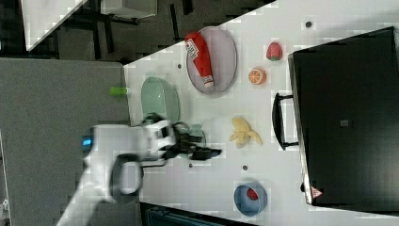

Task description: Pick Banana and place it in mug.

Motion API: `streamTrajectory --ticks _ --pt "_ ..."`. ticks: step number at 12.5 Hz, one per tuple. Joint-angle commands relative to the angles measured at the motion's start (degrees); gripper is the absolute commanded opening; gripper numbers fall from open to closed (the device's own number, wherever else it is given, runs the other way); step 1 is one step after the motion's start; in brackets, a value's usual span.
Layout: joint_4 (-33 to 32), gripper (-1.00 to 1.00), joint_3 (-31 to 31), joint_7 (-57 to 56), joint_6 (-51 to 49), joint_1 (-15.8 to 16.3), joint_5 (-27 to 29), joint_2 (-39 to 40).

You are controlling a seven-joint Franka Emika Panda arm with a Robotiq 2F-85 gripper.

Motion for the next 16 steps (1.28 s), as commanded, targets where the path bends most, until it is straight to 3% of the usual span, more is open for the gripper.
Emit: streamTrajectory --ticks 1,4,12,13,16 --pt "-1.2 1.00 0.2 -13.0 7.6 0.6 -0.2 1.6" --pt "-2.0 1.00 0.1 -18.5 12.9 0.5 -0.2 8.5" --pt "-2.5 1.00 0.1 -18.5 28.1 0.2 -0.1 20.9" --pt "-2.7 0.93 0.2 -18.5 29.3 0.2 -0.1 21.3" --pt "-3.1 0.16 0.2 -18.2 30.7 0.2 -0.1 21.4"
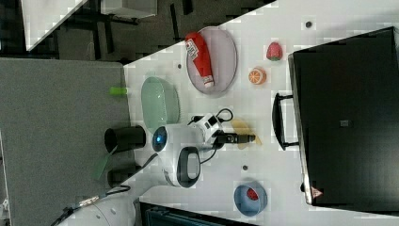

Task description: Pick Banana and place it in mug.

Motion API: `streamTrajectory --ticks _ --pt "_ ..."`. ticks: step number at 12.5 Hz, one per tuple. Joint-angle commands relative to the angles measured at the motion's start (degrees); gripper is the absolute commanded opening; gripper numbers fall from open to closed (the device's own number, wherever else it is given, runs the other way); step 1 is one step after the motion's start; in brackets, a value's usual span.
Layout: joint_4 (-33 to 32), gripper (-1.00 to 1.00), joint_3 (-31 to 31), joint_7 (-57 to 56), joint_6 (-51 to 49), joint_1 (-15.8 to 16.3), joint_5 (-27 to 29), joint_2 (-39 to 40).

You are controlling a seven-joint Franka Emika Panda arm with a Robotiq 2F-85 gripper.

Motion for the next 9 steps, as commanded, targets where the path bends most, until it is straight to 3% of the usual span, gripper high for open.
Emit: streamTrajectory --ticks 1,3,6,9 --pt "0.4 -0.08 -0.6 -2.5 -0.1 -0.5 -0.6 -3.0" --pt "0.2 -0.37 -0.6 -2.5 -0.3 -0.6 -0.6 -3.7" --pt "0.0 -0.37 -0.9 -2.5 -1.4 -1.2 0.1 -7.8" --pt "1.1 -0.37 -1.0 -2.5 -13.4 -1.5 0.2 -18.3"
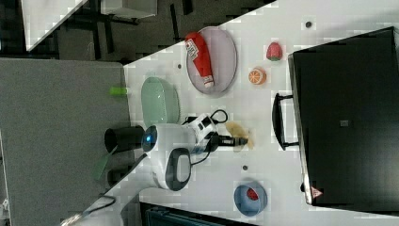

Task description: Pick Banana and place it in mug.

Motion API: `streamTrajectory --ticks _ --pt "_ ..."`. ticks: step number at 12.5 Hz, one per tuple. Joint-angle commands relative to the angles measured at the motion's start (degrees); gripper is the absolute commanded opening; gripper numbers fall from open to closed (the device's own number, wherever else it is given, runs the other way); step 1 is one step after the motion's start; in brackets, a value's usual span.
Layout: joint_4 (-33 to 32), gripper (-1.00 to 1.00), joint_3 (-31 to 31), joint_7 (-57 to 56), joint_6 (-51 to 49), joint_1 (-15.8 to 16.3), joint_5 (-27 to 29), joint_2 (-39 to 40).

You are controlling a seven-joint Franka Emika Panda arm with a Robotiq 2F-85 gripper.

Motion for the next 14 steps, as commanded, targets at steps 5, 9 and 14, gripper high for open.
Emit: streamTrajectory --ticks 5,9,14 --pt "5.7 -0.37 2.0 0.0 -23.5 -0.7 -0.3 -24.8" --pt "8.8 -0.37 7.1 10.6 -33.5 1.4 2.6 -30.2" --pt "9.0 -0.37 17.4 30.5 -32.0 4.0 10.7 -29.2"
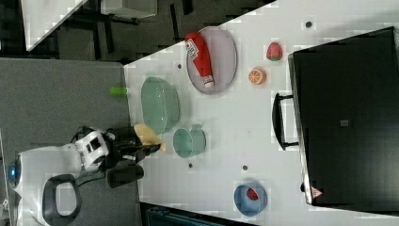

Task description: Pick Banana and place it in mug.

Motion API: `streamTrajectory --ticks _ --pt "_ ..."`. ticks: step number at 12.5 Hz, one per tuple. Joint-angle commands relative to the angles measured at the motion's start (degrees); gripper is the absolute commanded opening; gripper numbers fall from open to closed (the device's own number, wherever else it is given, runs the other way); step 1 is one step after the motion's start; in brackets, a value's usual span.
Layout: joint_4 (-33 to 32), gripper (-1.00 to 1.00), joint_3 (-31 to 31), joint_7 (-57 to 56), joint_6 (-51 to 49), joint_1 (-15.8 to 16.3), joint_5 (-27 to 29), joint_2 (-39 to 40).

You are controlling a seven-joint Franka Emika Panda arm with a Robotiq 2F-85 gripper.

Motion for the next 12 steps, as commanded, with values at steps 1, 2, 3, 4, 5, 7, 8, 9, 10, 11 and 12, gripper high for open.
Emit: streamTrajectory --ticks 1,2,3,4,5,7,8,9,10,11,12 --pt "-0.6 -0.37 7.1 17.4 -0.4 3.0 -0.1 2.5" --pt "-0.6 -0.37 8.9 21.1 1.0 3.0 -0.2 3.3" --pt "-0.6 -0.37 10.5 23.8 2.8 3.0 -0.2 4.5" --pt "-0.6 -0.37 12.0 25.8 4.5 3.0 -0.2 6.0" --pt "-0.6 -0.37 13.4 27.7 6.8 3.0 -0.3 7.5" --pt "-0.6 -0.37 15.3 32.7 11.6 3.0 -1.2 11.1" --pt "-0.6 -0.37 16.0 35.5 13.0 3.0 -2.6 12.9" --pt "-0.6 -0.37 16.2 37.7 14.1 3.0 -5.2 14.5" --pt "-0.6 -0.37 16.2 38.5 15.0 3.0 -8.2 16.0" --pt "-0.5 -0.37 16.2 38.6 15.6 3.0 -10.0 17.4" --pt "-0.5 -0.37 16.1 38.6 17.4 3.0 -10.0 18.7"
